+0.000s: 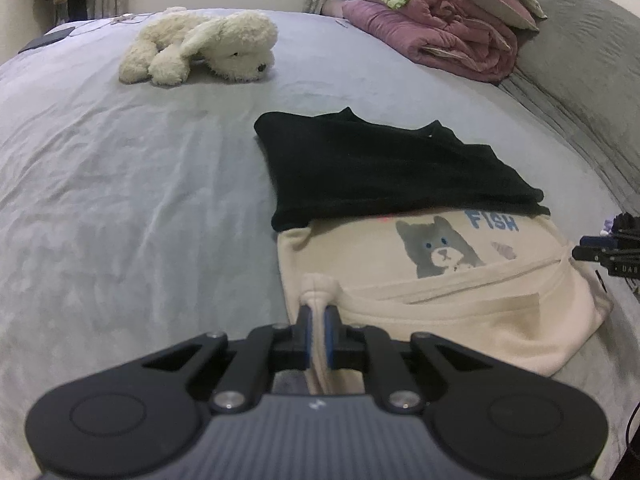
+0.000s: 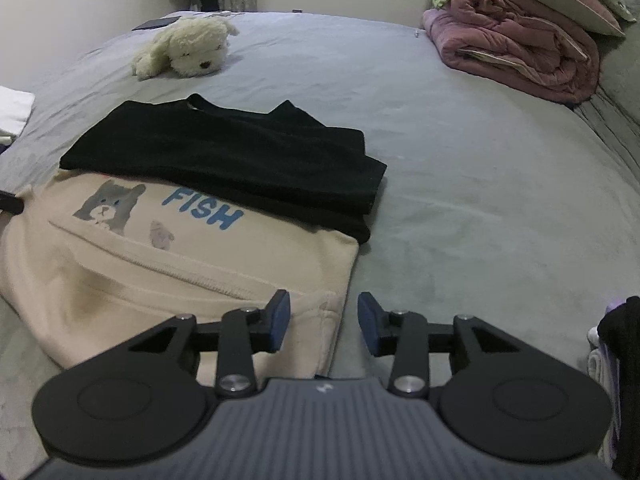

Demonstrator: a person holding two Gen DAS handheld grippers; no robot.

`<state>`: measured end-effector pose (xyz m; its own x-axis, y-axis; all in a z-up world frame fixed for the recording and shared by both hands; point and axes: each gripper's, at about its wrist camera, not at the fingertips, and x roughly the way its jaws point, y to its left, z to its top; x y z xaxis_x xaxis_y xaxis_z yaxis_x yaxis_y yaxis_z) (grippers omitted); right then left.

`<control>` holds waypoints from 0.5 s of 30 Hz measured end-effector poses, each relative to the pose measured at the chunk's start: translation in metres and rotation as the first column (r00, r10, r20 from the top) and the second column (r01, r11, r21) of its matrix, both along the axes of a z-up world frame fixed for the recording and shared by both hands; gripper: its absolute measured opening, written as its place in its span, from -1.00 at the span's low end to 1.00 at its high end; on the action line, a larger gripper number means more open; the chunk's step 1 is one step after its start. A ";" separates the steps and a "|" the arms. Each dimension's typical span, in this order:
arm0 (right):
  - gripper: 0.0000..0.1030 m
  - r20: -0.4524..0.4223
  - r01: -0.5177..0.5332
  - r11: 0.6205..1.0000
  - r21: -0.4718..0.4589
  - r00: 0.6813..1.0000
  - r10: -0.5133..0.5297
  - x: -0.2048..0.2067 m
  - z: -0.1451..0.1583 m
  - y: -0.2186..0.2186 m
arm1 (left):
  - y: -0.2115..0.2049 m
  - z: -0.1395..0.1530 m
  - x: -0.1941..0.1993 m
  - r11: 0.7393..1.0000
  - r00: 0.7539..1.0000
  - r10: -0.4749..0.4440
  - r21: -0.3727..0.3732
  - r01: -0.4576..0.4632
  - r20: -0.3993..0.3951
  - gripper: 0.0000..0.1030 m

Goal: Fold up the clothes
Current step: 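Grasp the folded beige hem edge with the left gripper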

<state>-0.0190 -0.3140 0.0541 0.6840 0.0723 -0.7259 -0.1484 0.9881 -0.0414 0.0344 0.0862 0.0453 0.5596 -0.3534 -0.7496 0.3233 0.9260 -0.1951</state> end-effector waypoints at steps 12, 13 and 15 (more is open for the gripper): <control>-0.88 0.040 0.023 1.000 -0.021 0.999 -0.023 -0.003 0.004 -0.002 | 0.009 0.007 -0.001 0.997 0.999 0.047 -0.056 -0.046 0.013 -0.88; -0.88 0.048 0.035 0.999 -0.013 0.998 -0.034 -0.003 0.006 -0.004 | 0.010 0.007 0.000 0.997 0.999 0.051 -0.061 -0.050 0.011 -0.88; -0.88 0.067 0.056 0.998 0.017 0.996 -0.057 -0.003 0.010 -0.007 | 0.012 0.006 0.001 0.996 0.998 0.059 -0.073 -0.058 0.005 -0.88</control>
